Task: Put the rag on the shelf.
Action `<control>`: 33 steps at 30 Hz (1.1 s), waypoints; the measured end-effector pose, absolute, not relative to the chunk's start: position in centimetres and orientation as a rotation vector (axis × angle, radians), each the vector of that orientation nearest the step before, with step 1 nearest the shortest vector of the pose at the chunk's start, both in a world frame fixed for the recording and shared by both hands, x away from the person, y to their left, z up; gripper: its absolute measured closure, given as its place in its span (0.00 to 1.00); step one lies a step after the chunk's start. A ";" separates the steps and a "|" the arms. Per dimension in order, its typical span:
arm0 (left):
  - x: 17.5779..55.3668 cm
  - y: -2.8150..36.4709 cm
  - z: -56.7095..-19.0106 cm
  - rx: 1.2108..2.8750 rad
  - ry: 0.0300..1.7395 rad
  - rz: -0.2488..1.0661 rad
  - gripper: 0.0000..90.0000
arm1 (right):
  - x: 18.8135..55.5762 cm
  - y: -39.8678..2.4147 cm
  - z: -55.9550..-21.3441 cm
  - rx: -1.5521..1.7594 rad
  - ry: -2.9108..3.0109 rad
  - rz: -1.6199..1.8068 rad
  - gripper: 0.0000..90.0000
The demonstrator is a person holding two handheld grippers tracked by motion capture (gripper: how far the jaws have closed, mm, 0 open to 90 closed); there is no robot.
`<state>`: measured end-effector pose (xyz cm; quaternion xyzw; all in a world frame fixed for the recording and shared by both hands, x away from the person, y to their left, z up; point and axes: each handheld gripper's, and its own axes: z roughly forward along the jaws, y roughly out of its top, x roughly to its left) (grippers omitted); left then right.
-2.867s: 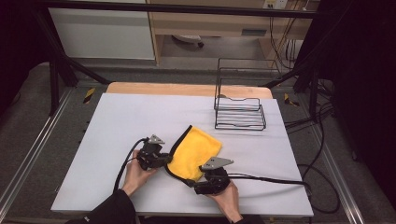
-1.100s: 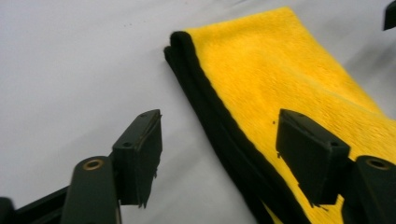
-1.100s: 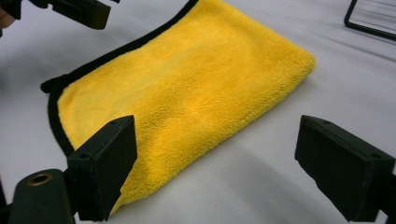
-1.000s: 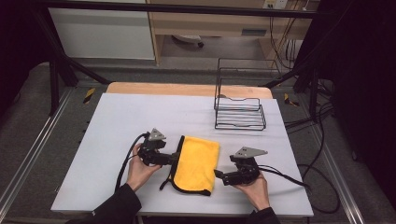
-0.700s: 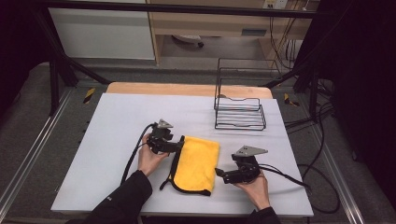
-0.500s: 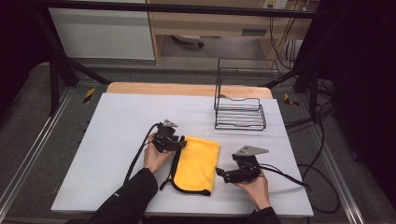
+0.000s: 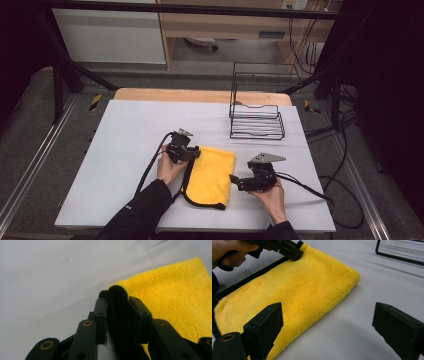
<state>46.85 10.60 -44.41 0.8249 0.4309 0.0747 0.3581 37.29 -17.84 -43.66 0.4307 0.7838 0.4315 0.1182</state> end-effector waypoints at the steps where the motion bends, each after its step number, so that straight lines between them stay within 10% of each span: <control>1: 46.9 10.6 -44.4 2.130 1.111 0.190 0.79 | 37.5 -17.8 -43.7 1.262 2.289 1.254 0.11; 33: 46.4 10.5 -44.7 2.156 1.031 0.252 0.82 | 43.2 -15.2 -45.3 1.485 2.259 1.144 0.65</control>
